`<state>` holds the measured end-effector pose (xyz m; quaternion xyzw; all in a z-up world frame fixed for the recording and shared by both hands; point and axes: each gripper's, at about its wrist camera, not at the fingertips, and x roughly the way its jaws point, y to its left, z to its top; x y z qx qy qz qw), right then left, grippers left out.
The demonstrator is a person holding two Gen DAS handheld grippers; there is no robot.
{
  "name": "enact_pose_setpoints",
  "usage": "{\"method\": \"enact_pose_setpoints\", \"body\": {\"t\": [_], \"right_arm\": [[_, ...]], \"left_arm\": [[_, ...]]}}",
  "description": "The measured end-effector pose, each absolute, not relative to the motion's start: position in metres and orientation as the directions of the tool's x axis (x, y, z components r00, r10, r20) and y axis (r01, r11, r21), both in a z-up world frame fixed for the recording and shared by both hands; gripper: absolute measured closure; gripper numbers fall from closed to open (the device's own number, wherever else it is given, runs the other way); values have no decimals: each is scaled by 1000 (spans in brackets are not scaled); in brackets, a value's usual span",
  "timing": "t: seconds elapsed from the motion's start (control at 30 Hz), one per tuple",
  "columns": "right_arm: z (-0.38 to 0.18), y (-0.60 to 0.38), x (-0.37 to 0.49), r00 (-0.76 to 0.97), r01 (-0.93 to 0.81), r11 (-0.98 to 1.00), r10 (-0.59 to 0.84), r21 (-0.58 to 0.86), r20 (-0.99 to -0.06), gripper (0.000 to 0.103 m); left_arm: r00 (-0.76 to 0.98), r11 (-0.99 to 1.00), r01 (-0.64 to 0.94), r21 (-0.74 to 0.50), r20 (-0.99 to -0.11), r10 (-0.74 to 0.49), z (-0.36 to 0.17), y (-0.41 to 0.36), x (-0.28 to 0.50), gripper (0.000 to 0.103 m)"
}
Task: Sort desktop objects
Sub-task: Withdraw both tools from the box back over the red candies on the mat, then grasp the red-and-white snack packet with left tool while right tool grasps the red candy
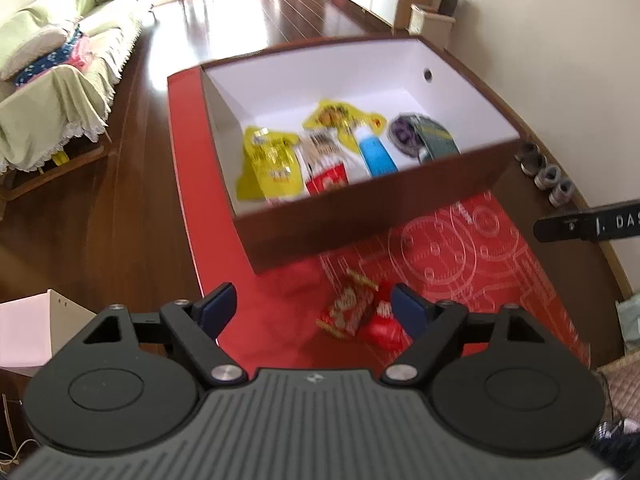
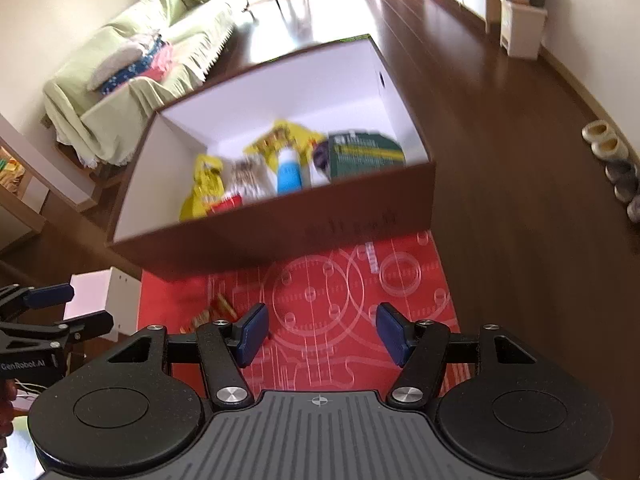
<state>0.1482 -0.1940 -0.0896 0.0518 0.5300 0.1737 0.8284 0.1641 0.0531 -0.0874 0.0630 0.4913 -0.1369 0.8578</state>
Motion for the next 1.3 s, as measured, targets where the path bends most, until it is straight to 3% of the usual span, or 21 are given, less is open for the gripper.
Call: {"method": "enact_pose_setpoints", "body": {"t": [0.13,0.23,0.43,0.67,0.77,1.0,1.13,1.3], "right_arm": [[-100,-199,141,345,-203,937,339,283,-875,40],[-109,-204,137,323,-174,943,326,282,-889,40],[-123,-215,132,290,-121,948,317,294,-903,40],[-136,-229,130,263,-65,957,290,283,-920,40],[-141,-233,129,251,-44,958,284,283,-925,40],[-150,-234,131,224,-23,961,272,274,-936,40],[-153,-233,132,218,-23,962,270,272,-938,40],[-157,-231,133,206,-26,963,266,267,-941,40]], "left_arm": [[458,941,337,-19,-870,-182,-104,51,155,26],[443,933,358,-19,-876,-188,-114,50,152,34],[422,917,397,-35,-880,-217,-130,47,158,35],[379,876,481,-26,-895,-234,-150,43,168,48],[361,862,506,-24,-902,-237,-158,42,173,49],[341,843,536,-46,-902,-266,-173,38,184,52],[326,831,555,-42,-908,-264,-182,33,189,61],[321,819,572,-39,-908,-268,-190,27,192,64]]}}
